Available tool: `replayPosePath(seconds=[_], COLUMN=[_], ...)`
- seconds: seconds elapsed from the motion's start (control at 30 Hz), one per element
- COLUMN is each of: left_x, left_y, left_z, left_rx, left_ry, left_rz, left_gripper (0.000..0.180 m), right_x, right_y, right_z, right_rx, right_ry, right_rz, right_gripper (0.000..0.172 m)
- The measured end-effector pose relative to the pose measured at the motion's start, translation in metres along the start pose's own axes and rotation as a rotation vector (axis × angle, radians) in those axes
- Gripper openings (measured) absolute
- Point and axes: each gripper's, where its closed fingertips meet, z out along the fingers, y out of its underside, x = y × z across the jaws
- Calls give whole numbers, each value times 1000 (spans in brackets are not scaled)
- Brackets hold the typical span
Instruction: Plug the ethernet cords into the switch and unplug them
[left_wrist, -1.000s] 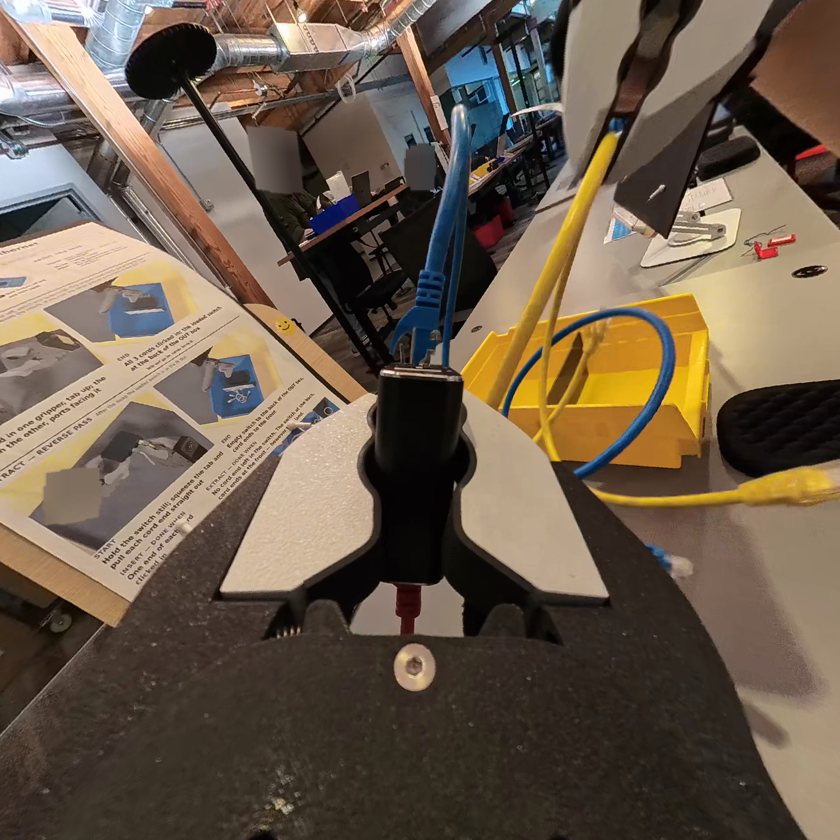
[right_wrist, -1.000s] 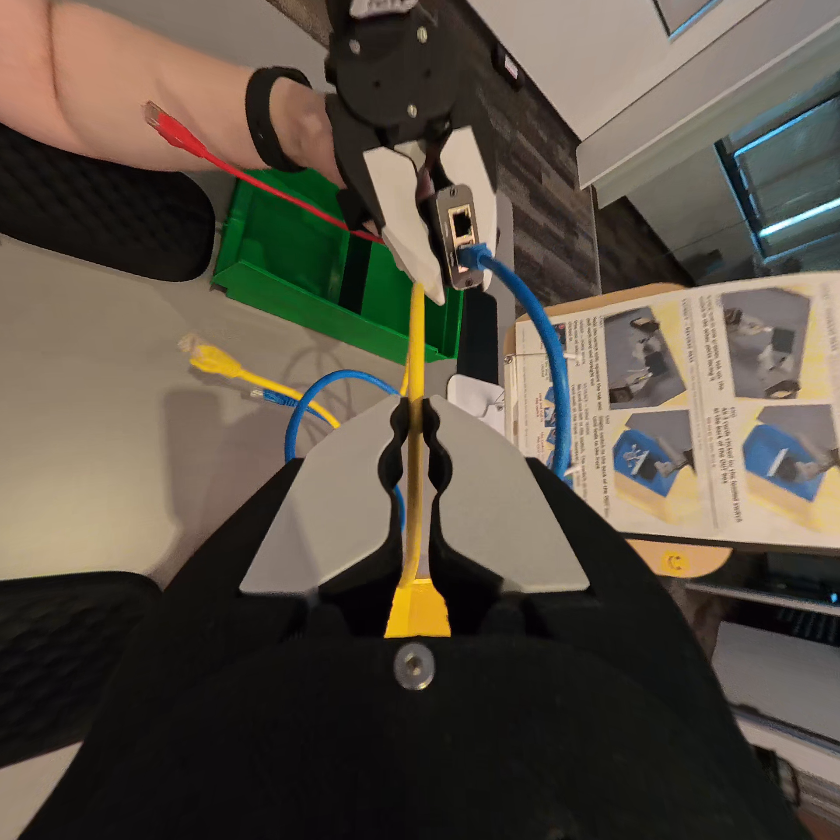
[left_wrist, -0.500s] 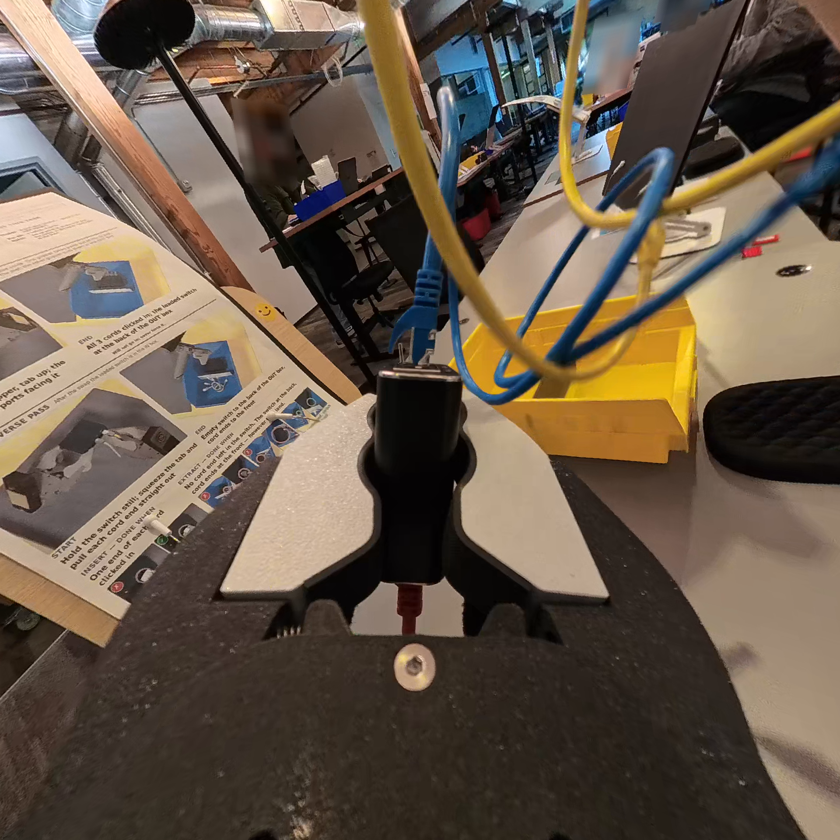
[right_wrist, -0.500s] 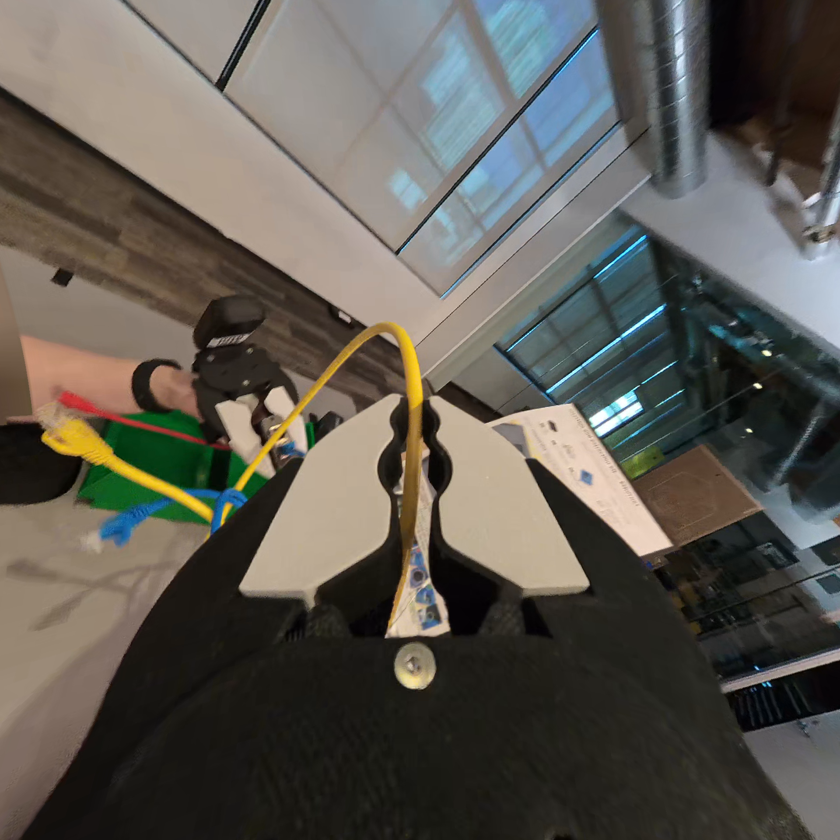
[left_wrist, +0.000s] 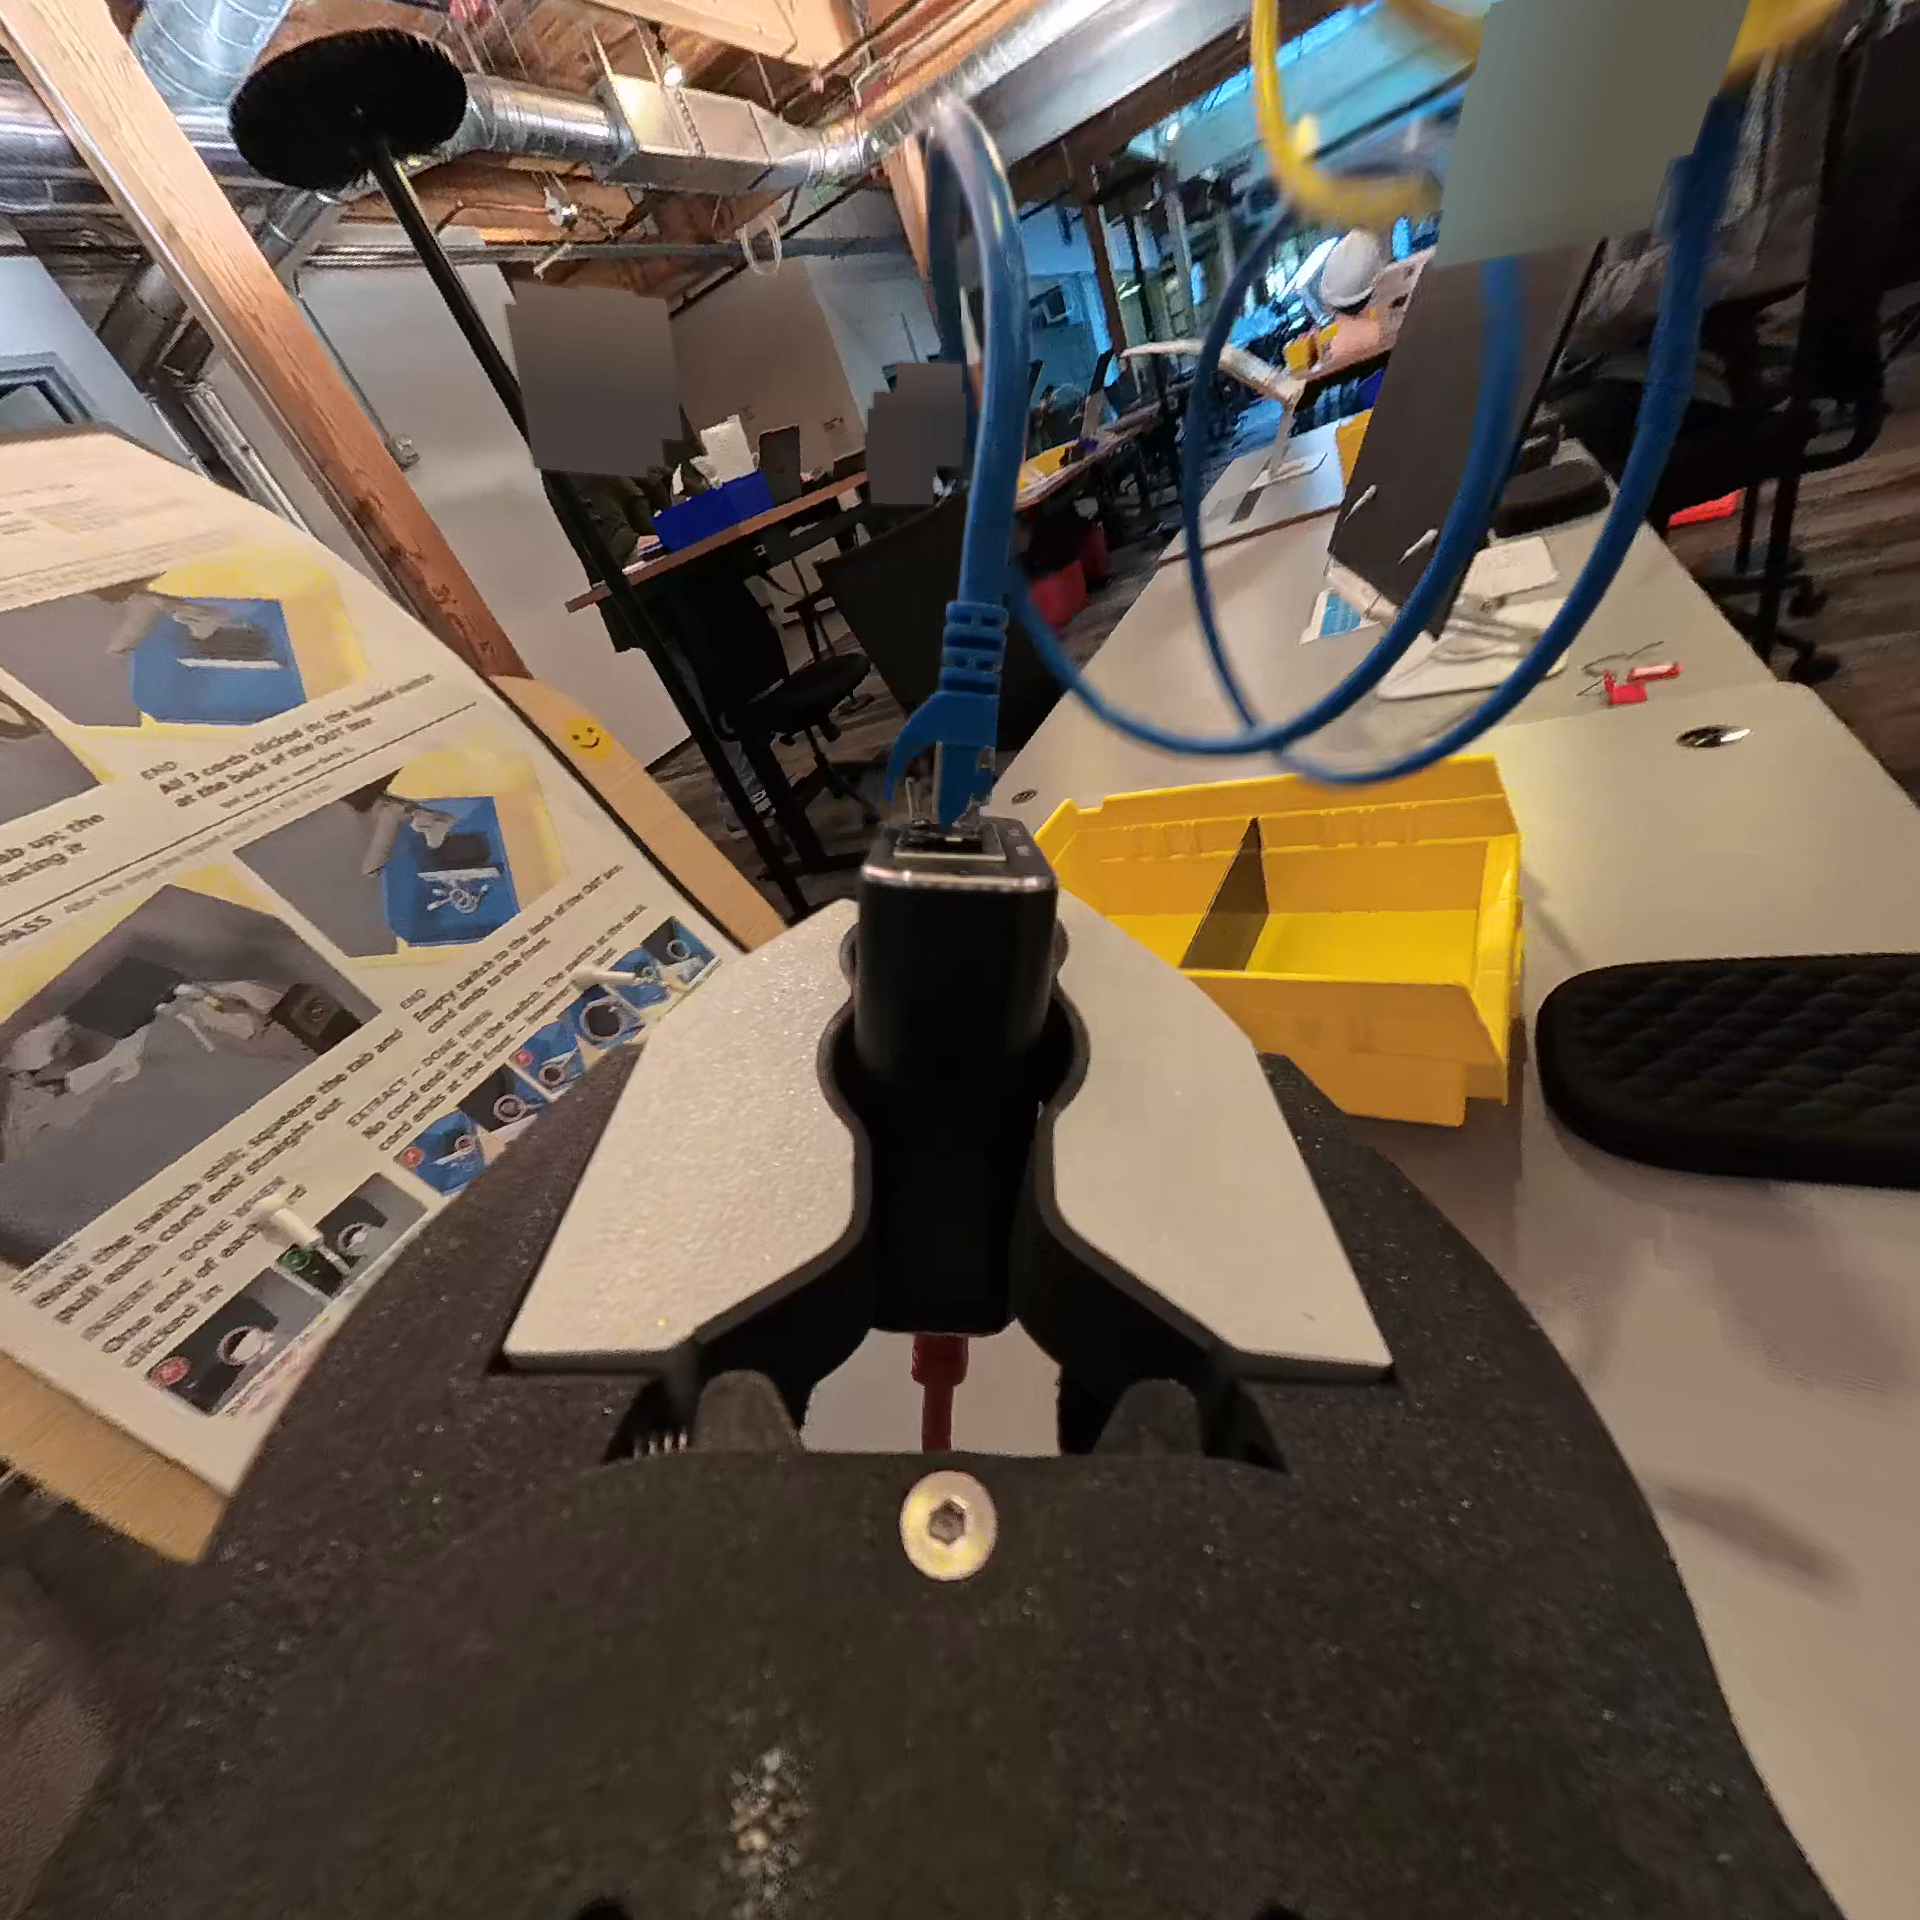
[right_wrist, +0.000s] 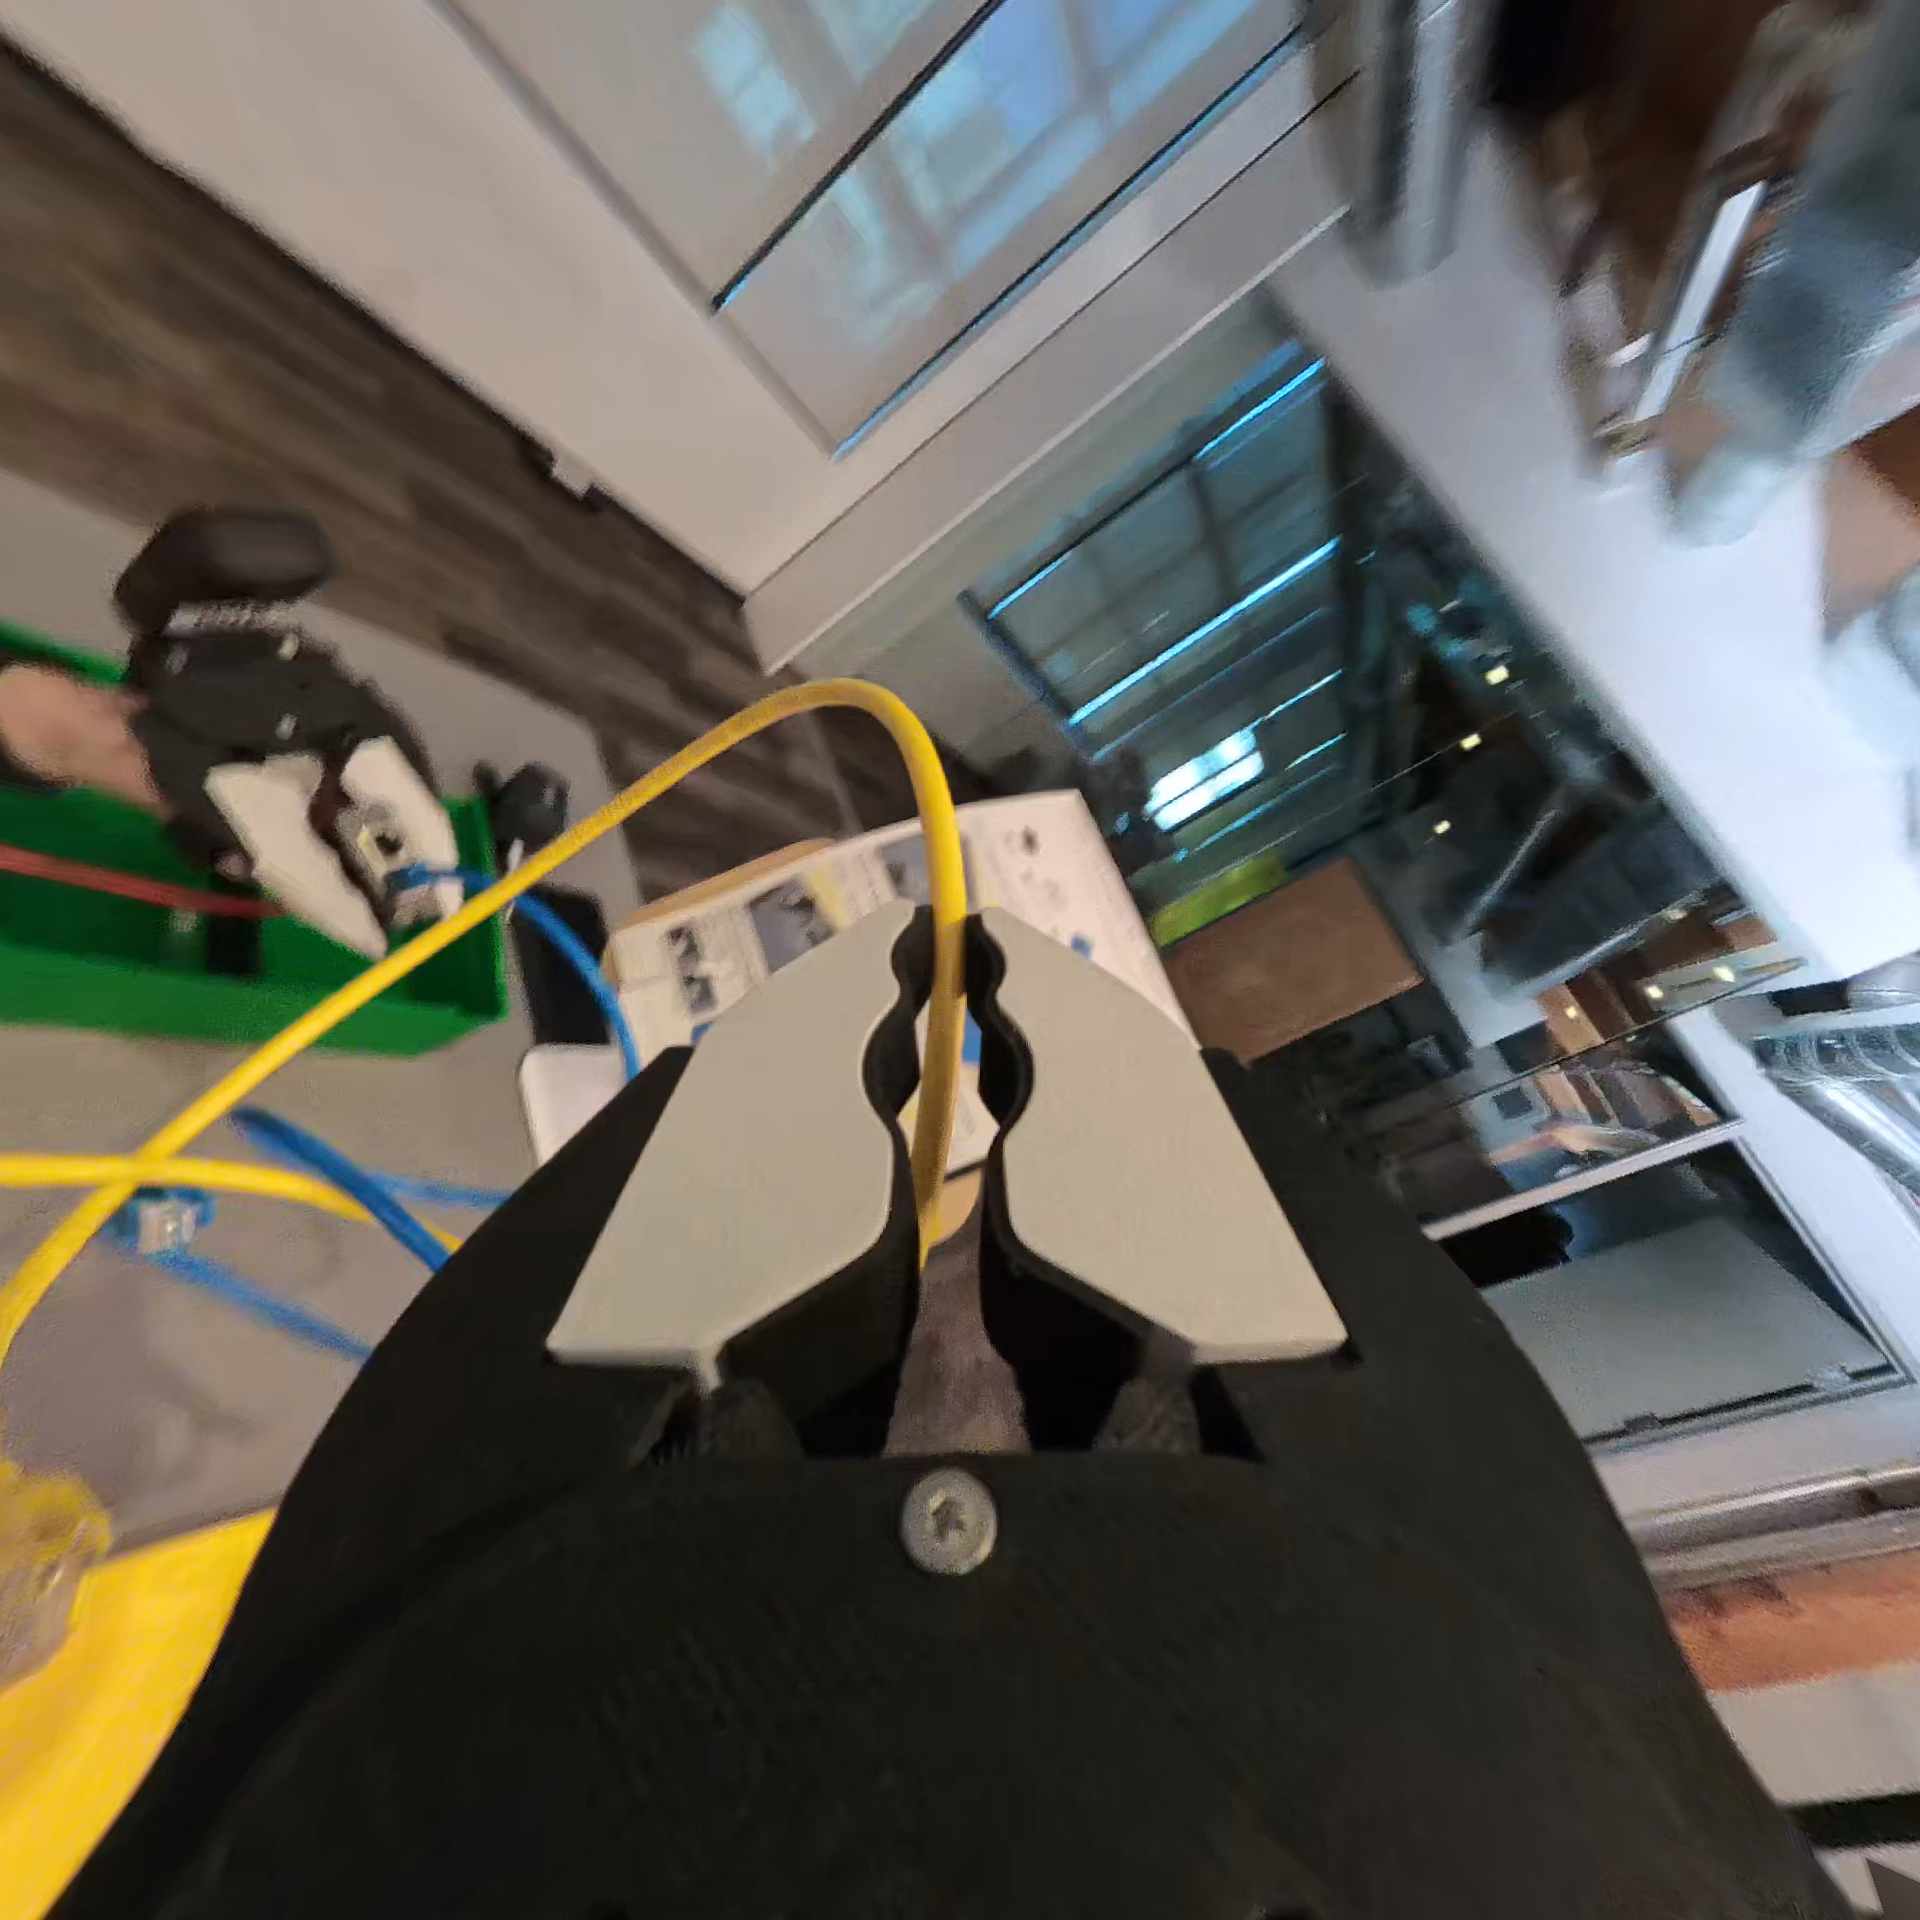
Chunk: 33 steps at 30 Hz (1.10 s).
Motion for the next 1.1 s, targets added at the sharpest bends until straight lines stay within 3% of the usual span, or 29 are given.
replayPosePath(seconds=[0.13, 0.27, 0.5, 0.67, 0.83, 1.1], left_x=[16, 33, 37, 39, 55, 78], left_y=[-17, -30, -41, -42, -43, -59], left_z=[0, -1, -6, -7, 0, 0], left_rx=[50, 83, 112, 116, 122, 194], left_ry=[73, 127, 153, 197, 270, 395], left_rz=[-40, -50, -96, -126, -144, -218], left_gripper=[26, 26, 27, 26, 26, 26], right_x=[-34, -54, -63, -76, -69, -30], right_y=[42, 64, 71, 101, 135, 145], right_z=[27, 36, 29, 33, 15, -7], right_rx=[-201, -220, -188, -425, -635, -595], right_ry=[-50, -55, 124, 189, 291, 516], right_rz=[-109, -62, 21, -7, 0, 171], right_gripper=[7, 7, 6, 6, 6, 6])
